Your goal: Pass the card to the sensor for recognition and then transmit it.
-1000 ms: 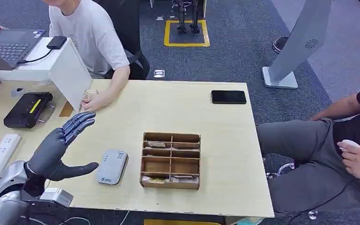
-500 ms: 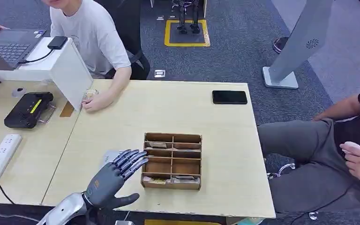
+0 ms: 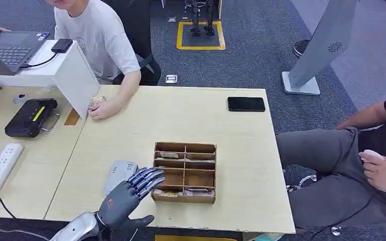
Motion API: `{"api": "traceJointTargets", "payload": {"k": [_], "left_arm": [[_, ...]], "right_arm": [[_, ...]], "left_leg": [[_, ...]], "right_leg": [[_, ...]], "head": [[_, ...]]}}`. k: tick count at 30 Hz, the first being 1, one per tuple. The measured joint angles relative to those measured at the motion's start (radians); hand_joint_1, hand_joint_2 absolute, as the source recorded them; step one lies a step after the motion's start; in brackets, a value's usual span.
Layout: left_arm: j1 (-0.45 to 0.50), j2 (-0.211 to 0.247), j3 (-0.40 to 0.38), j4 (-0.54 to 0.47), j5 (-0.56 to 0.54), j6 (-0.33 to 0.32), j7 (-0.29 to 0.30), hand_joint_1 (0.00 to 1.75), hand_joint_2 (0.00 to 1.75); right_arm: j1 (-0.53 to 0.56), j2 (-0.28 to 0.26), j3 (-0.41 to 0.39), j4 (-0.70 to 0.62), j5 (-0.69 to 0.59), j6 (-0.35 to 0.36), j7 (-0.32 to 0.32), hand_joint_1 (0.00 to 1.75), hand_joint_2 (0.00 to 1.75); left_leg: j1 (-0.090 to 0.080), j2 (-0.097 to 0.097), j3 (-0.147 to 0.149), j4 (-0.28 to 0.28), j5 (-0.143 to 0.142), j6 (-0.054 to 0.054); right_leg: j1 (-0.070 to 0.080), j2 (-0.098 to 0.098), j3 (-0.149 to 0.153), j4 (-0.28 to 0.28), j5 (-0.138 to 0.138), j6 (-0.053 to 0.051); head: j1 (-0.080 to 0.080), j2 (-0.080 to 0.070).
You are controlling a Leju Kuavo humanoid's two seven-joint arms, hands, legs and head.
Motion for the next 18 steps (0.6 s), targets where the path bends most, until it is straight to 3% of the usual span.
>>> {"api": "traceJointTargets", "payload": {"k": [18], "left_arm": [[-0.012, -0.055, -0.019, 0.076, -0.011, -0.010, 0.007, 0.00, 1.75]], "right_arm": [[0.000, 0.001, 0.002, 0.000, -0.002, 0.000, -0.005, 0.00, 1.75]], "left_leg": [[0.000, 0.000, 0.000, 0.000, 0.000, 0.000]], "right_leg": [[0.000, 0.000, 0.000, 0.000, 0.000, 0.000]], "head": [[0.000, 0.000]]}}
